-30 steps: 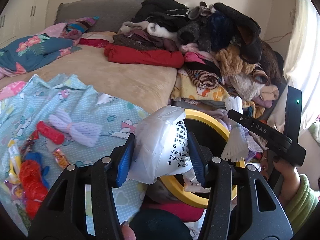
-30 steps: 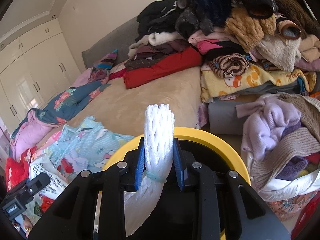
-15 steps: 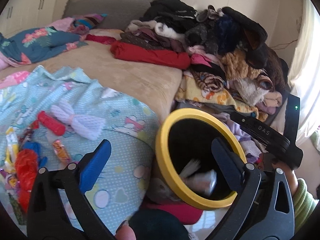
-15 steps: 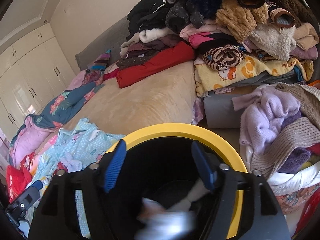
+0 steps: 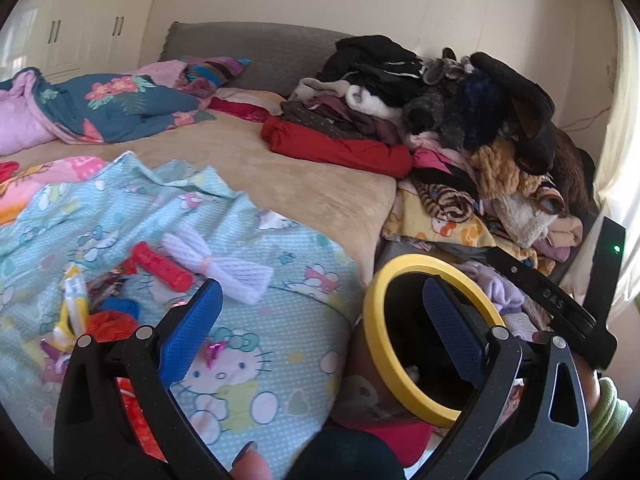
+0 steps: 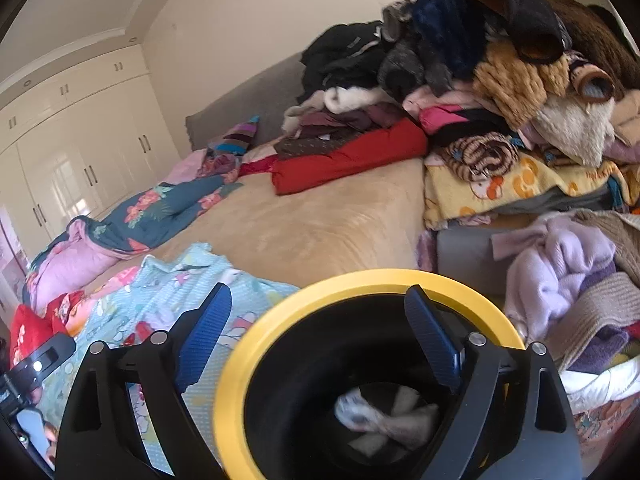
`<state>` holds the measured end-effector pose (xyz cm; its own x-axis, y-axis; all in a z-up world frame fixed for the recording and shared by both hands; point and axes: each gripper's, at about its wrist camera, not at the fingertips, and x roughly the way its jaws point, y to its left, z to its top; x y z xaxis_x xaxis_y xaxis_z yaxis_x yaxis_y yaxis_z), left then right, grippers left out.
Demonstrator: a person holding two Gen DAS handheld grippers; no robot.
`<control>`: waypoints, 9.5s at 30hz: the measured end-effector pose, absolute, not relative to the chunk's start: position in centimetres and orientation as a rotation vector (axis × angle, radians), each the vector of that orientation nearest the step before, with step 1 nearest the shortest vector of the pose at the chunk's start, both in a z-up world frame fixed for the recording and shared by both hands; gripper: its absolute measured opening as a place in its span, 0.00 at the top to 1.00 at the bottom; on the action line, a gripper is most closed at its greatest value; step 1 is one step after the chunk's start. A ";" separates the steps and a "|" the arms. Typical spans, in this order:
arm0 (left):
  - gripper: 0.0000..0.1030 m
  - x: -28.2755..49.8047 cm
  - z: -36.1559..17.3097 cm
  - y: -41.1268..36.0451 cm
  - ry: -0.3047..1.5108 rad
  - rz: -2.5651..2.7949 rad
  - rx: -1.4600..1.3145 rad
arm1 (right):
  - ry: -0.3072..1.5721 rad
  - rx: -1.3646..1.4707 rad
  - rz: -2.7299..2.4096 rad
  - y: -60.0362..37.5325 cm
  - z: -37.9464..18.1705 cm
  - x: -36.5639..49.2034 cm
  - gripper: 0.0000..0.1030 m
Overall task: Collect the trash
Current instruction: 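Open both tools to drop the bag and foam net into the bin, then move both tools back to the sheet and grasp the red plastic bag with the right tool, then grasp the purple candy wrapper with the left tool while the right tool holds the red bag, then carry the purple wrapper and red bag over the bin with both tools, then open both tools to drop the wrapper and red bag into the bin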
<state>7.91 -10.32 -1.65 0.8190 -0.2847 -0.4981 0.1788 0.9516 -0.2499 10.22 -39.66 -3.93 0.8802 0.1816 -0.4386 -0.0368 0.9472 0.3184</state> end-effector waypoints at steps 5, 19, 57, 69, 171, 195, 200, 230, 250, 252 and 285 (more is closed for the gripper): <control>0.11 7.7 -1.3 -8.4 0.541 -0.214 -0.227 | 0.465 0.283 0.143 -37.7 -3.3 9.6 0.15; 0.11 7.2 -0.2 -3.8 0.495 -0.122 -0.257 | 0.483 0.234 0.271 -31.5 -2.9 8.6 0.13; 0.11 5.5 -1.0 10.8 0.494 0.098 -0.403 | 0.644 -0.020 0.582 -15.6 -5.8 5.1 0.13; 0.11 5.3 -3.9 13.2 0.573 0.118 -0.457 | 0.729 -0.064 0.616 -12.7 -7.7 6.1 0.13; 0.94 7.1 -1.7 -3.5 0.723 -0.223 -0.330 | 0.615 0.189 0.508 -25.0 -3.9 9.8 0.75; 0.94 7.5 -0.2 -9.5 0.688 -0.347 -0.281 | 0.598 0.240 0.369 -32.8 -3.0 8.9 0.75; 0.94 7.6 -0.1 -10.5 0.685 -0.366 -0.273 | 0.609 0.248 0.347 -34.1 -3.3 8.8 0.75; 0.94 11.0 -4.1 -19.1 0.774 -0.511 -0.191 | 0.718 0.335 0.210 -41.0 -7.4 9.3 0.75; 0.93 14.3 -7.1 -23.1 0.868 -0.568 -0.131 | 0.832 0.446 0.130 -43.8 -10.9 10.4 0.73; 0.93 14.5 -7.2 -23.3 0.874 -0.575 -0.131 | 0.830 0.456 0.115 -44.0 -10.9 10.4 0.66; 0.11 9.5 -2.4 -14.8 0.628 -0.362 -0.144 | 0.490 0.231 0.123 -38.8 -5.8 7.7 0.17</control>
<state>9.52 -14.77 -2.41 0.7491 -0.3729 -0.5476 0.2867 0.9276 -0.2394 7.70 -38.78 -5.75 0.8756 0.1723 -0.4512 -0.0618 0.9665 0.2491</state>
